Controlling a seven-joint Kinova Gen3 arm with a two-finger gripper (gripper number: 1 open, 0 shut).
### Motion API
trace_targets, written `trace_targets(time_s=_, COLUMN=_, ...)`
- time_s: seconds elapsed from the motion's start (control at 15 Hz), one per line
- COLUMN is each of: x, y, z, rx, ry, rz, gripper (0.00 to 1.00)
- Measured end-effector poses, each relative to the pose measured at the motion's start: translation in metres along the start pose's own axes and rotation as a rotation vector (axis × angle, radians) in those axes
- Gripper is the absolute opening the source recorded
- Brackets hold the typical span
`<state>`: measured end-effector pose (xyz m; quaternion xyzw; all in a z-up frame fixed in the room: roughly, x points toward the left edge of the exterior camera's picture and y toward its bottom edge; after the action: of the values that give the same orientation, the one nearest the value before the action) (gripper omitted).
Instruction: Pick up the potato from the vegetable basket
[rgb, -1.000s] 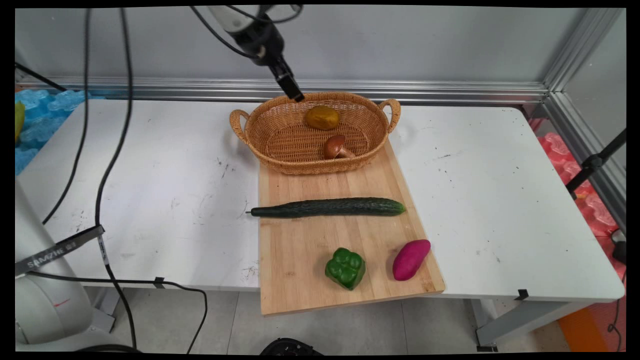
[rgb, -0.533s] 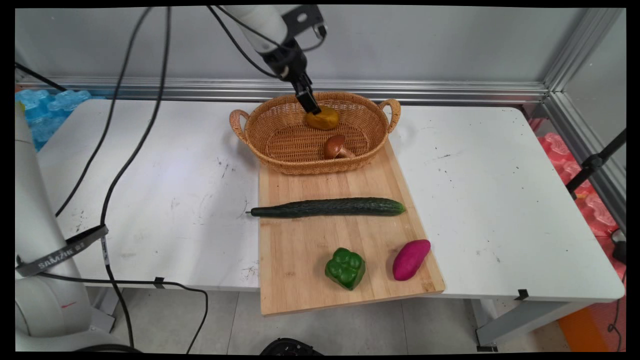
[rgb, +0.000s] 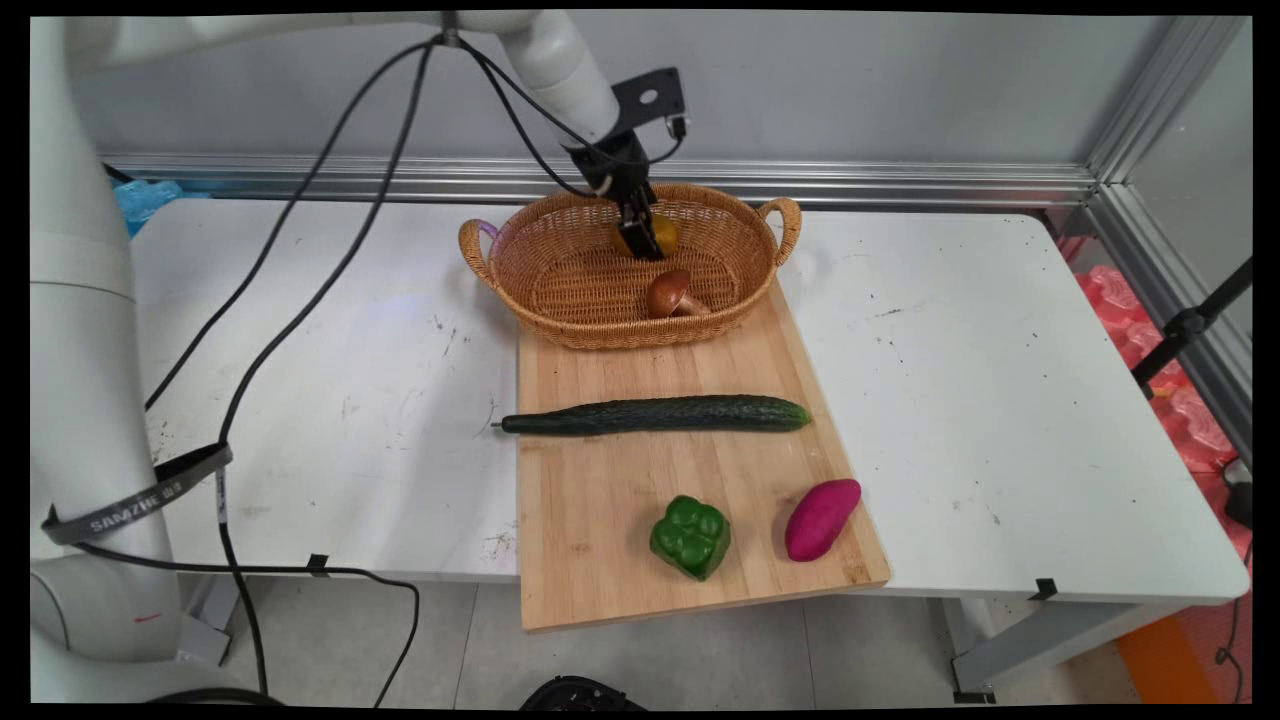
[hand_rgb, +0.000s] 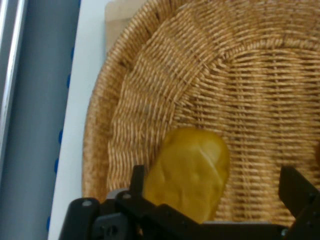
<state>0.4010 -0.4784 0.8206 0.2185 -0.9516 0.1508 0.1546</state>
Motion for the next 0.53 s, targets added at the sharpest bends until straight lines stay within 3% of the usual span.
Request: trace_targets(time_s=0.53, x=0.005, y=-0.014, z=0.038, rx=-0.018, ry=-0.024, rz=0.099, gripper=1.00)
